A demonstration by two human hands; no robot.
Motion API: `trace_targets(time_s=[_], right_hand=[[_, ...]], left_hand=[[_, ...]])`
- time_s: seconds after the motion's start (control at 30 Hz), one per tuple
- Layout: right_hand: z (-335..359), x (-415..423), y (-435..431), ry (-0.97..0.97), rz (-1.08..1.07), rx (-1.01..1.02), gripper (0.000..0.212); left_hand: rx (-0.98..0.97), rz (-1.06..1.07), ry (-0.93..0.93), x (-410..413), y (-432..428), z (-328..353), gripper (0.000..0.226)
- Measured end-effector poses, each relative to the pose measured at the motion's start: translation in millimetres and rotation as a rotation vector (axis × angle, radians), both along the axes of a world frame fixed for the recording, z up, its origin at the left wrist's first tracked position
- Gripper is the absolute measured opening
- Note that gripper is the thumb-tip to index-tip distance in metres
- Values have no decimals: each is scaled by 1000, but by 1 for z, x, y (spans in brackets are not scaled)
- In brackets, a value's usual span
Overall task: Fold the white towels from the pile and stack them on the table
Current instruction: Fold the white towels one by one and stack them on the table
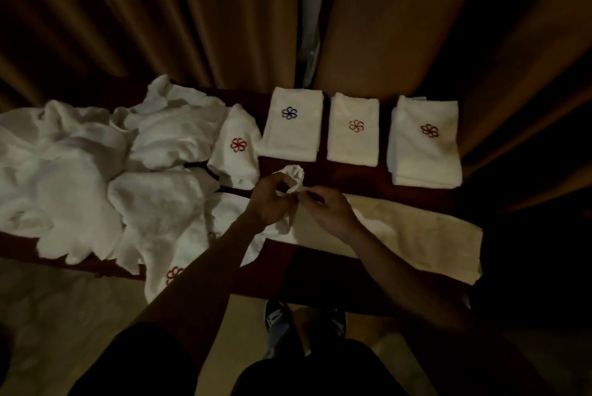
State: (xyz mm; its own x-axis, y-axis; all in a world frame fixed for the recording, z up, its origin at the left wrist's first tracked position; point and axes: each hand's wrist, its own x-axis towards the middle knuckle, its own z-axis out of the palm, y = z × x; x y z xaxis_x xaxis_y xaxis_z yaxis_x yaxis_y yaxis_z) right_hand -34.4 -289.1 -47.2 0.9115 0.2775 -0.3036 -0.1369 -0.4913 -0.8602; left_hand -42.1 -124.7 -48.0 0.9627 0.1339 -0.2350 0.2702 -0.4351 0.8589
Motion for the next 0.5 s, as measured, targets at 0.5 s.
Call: trace_targets(time_s=[0.5], right_hand=[[-31,-8,-77,195,-346,-397,20]], left_hand=[[269,-272,163,9,-56,-48,27]])
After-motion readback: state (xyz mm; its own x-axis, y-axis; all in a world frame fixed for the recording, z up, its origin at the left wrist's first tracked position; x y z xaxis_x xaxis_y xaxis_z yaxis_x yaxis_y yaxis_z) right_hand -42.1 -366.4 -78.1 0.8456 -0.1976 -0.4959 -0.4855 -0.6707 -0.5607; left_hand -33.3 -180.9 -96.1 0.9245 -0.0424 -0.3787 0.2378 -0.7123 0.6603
